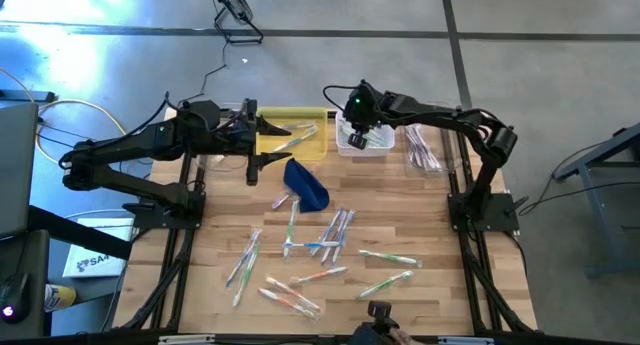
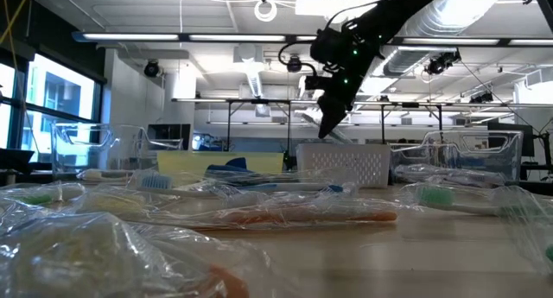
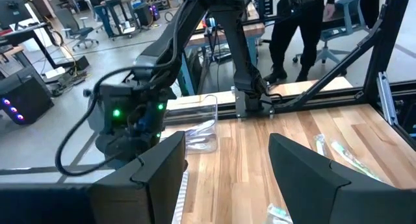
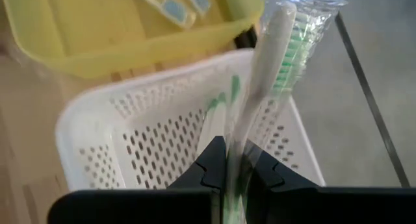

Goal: Pick & Place Toothbrushes
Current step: Put the green toothbrush into the white bin

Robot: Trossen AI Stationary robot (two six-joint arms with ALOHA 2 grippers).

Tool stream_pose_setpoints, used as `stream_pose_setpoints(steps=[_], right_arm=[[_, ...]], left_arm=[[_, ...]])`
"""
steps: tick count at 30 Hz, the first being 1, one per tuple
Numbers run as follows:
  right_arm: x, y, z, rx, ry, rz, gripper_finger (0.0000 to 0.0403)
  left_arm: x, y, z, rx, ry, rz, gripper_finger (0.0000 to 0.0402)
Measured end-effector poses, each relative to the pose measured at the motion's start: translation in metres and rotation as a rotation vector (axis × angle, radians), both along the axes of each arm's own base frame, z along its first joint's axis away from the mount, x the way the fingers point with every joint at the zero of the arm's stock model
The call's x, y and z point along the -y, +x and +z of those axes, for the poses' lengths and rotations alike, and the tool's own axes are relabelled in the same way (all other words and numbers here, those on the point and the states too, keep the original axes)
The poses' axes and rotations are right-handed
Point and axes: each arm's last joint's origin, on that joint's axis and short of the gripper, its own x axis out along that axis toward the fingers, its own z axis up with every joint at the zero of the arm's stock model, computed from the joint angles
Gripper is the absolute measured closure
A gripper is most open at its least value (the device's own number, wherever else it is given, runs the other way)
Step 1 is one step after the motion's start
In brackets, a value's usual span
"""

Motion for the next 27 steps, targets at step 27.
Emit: stream_pose_setpoints(steps=[27], right_arm=[[0.002, -0.011, -0.02, -0.118, 0.137, -0.015, 0.0388]], left_arm=[[0.0, 0.0, -0.002, -0.02, -0.003, 0.0, 0.0185]])
